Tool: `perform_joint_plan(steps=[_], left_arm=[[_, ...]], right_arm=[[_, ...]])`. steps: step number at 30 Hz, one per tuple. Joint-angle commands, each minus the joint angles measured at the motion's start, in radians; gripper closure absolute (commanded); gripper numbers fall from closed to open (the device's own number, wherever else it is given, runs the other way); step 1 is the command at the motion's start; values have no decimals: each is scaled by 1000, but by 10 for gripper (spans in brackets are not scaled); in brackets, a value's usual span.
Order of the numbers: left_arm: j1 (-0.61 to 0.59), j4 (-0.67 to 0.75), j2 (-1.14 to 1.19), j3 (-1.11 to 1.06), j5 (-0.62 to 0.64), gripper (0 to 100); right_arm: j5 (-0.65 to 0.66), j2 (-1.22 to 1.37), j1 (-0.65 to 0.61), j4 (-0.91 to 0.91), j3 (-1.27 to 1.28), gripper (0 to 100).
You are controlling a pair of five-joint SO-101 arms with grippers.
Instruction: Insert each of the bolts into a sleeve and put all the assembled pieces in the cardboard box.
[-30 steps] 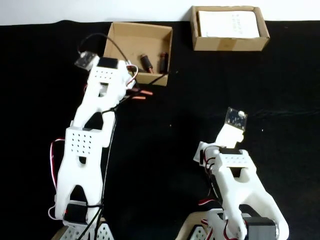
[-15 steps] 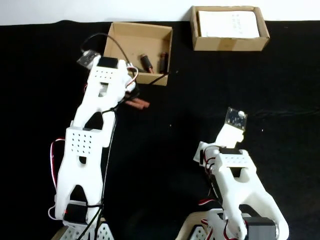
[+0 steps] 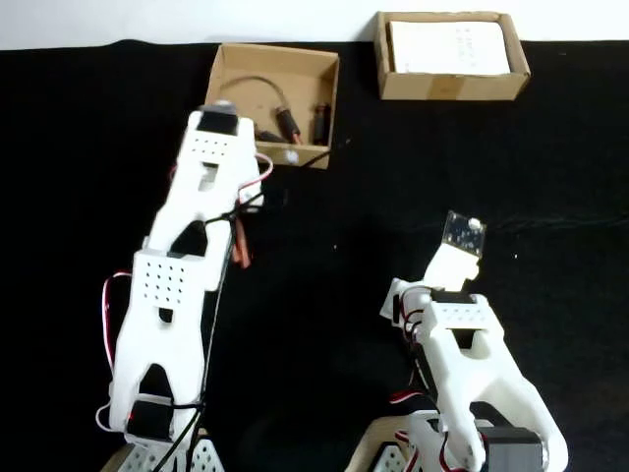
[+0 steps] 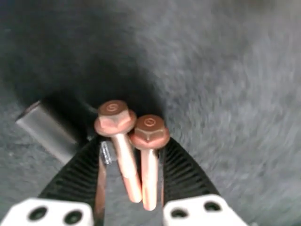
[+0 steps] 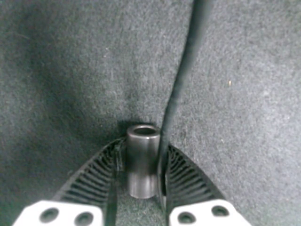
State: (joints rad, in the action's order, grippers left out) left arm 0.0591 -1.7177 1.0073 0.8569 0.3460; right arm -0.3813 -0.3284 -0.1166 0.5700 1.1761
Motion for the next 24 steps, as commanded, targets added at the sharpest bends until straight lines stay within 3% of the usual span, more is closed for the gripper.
perform_joint_plan(steps=[1,6,16,24], left_arm=[[33,-44,-1,-8,-147,945],[30,-46,-5,-8,-158,787],[-12,-46,-64,-8,-150,796],[-136,-46,-193,-8,-14,852]], right_arm=[[0,-2,22,-12,10,992],[0,-2,22,-12,10,992],[0,-2,22,-12,10,992],[0,-2,22,-12,10,992]])
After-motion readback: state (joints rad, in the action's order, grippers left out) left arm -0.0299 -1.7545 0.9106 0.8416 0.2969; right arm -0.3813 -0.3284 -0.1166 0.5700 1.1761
